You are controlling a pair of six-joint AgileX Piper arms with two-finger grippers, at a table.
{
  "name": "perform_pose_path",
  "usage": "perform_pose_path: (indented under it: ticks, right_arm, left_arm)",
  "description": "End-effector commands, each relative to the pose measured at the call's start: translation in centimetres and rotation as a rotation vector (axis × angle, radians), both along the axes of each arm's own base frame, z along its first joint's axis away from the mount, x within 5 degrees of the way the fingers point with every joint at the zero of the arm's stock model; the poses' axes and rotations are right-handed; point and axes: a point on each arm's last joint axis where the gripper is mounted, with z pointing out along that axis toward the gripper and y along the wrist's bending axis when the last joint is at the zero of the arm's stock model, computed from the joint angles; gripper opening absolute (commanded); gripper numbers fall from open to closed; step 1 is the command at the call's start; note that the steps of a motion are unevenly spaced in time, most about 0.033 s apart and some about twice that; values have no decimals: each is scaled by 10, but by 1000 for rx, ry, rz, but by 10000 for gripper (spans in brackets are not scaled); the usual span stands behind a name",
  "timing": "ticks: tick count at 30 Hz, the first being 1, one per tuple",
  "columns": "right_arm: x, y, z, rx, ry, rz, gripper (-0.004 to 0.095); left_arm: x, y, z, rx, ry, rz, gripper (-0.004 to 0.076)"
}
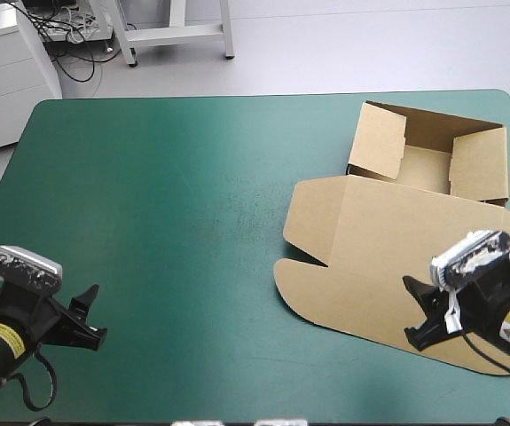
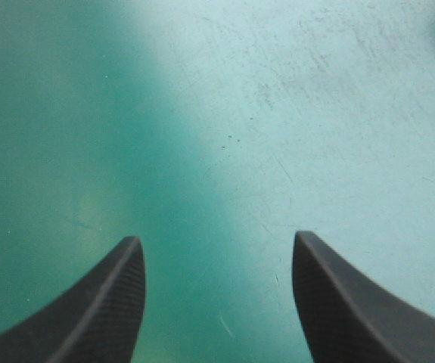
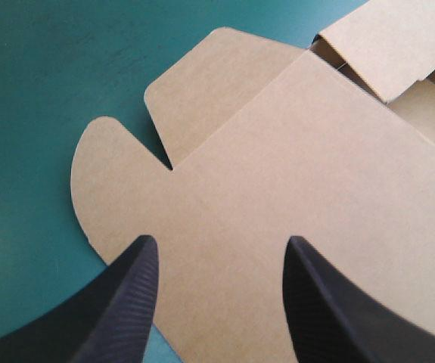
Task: Fold the box
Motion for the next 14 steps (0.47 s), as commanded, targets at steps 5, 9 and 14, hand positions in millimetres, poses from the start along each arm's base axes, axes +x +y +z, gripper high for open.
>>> perform_pose_path:
  ticks: [5,9,14]
  right_arm:
    - [-27,-12,-34,83,-99,18,402]
    - [-40,-19,-53,118,-101,1,368]
    - [-48,-23,-76,138,-79,-15,355]
  left_arm:
    - [-12,3,-14,-84,-105,-41,407]
    - [-18,4,-27,-111,-88,-50,388]
    - [-22,4,-46,-125,-71,-64,361]
